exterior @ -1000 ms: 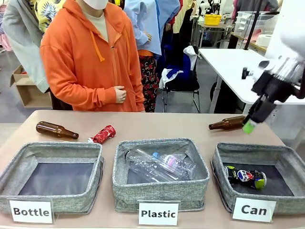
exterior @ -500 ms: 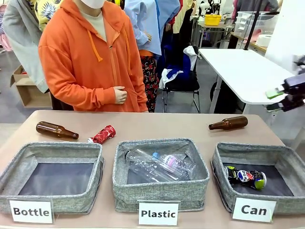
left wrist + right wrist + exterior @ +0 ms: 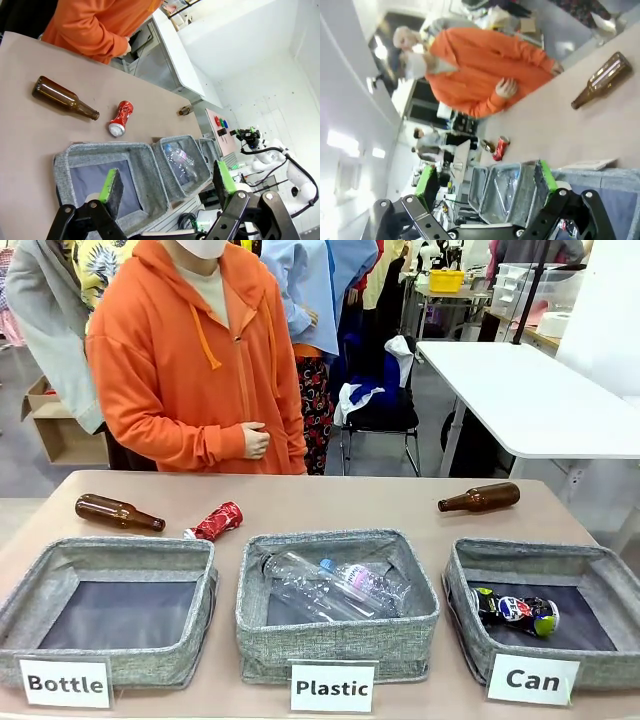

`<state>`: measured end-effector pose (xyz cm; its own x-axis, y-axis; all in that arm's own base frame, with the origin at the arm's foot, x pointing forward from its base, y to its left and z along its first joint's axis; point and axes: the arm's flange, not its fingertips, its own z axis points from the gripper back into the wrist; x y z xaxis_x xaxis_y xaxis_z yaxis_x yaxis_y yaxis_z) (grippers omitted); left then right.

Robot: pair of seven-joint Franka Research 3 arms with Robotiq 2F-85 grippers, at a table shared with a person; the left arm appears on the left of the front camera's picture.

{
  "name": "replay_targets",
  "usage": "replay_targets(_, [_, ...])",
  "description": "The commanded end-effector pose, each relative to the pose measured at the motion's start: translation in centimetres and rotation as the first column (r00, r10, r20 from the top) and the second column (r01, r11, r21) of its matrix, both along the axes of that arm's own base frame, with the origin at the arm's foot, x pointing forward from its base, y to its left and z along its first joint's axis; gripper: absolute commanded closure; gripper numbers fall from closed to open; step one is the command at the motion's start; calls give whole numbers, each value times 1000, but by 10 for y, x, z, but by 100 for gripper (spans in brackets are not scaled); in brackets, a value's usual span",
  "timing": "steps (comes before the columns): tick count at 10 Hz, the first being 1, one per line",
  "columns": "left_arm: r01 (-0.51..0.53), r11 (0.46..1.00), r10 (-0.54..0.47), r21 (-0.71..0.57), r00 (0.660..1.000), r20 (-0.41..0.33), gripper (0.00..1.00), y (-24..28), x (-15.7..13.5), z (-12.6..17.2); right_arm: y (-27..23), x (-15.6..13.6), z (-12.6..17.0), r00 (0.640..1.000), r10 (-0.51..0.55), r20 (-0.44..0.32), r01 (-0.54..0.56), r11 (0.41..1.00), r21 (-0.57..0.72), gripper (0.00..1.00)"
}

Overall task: Sort the can waste into the basket.
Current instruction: Pick up the can waste from the table and place it in the right Fabric basket.

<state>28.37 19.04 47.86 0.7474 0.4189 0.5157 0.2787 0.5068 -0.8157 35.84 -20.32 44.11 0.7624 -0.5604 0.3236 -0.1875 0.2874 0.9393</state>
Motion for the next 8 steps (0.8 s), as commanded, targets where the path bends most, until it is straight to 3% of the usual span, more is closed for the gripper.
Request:
replay_targets(1, [1, 1000, -1, -6, 1000, 29, 6, 0, 1, 0, 27, 14, 15, 991, 133, -21, -134, 987, -92, 0])
replay_targets(8, [1, 1000, -1, -6, 1000, 29, 6, 0, 1, 0, 27, 14, 15, 991, 133, -21, -134, 987, -92, 0])
